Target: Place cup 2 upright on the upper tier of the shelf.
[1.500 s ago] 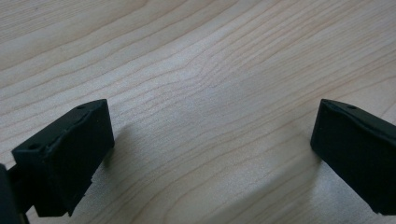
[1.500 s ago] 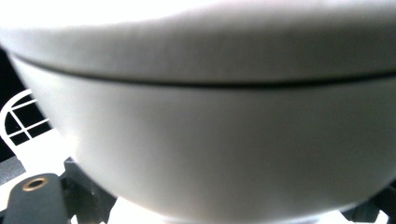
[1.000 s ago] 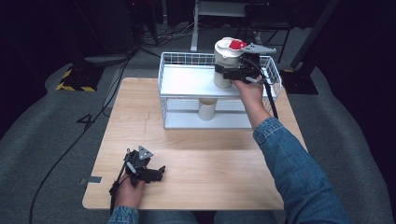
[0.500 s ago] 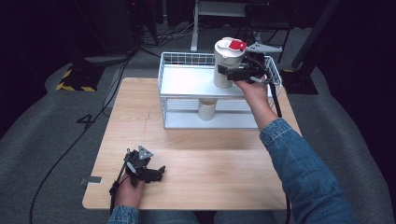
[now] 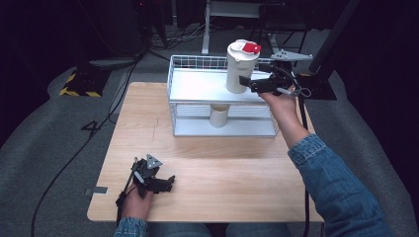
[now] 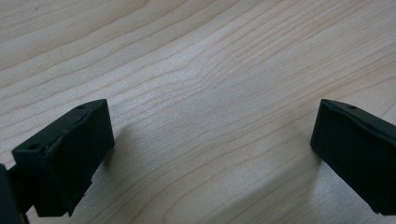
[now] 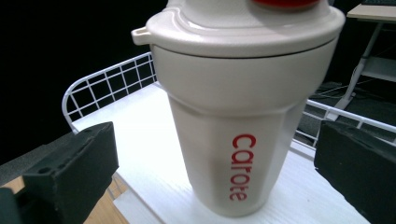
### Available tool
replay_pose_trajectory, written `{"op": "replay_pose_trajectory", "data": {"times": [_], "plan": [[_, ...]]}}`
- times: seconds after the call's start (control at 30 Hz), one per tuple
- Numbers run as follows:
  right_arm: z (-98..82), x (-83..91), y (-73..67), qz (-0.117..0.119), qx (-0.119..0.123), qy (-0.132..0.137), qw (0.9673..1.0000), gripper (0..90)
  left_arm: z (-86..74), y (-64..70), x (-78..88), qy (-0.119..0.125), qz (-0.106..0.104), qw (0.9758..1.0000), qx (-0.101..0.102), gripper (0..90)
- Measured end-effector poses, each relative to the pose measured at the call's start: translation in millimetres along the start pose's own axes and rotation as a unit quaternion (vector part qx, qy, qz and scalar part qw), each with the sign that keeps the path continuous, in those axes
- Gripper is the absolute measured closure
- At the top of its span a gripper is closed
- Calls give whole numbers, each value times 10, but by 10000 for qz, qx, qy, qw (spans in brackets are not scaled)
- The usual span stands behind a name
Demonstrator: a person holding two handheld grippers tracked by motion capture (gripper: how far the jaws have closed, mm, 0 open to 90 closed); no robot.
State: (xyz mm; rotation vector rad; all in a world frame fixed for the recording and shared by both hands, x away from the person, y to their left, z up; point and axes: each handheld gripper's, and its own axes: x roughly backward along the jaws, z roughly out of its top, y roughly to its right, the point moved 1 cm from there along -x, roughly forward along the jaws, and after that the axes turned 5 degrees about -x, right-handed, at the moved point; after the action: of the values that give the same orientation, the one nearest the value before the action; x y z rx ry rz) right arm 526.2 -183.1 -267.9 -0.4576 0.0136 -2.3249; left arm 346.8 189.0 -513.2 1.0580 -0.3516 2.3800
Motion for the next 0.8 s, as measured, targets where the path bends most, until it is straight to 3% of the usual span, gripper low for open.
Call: {"op": "replay_pose_trajectory", "data": {"times": [0.3,0.5,0.67,0.8], "plan": [[-85,307,-9,26,128,-59,9999,0,-3,11,1,9,-2,10000,30,1],[-188,501,6,-19,82,-56,9999,2,-2,10,1,6,-3,10000,27,1],[-296,666,46,95,-32,-167,9998,7,-2,11,1,6,-3,10000,28,1],[-382,836,91,-19,59,-256,9997,19,-2,11,1,7,-3,10000,30,1]]}}
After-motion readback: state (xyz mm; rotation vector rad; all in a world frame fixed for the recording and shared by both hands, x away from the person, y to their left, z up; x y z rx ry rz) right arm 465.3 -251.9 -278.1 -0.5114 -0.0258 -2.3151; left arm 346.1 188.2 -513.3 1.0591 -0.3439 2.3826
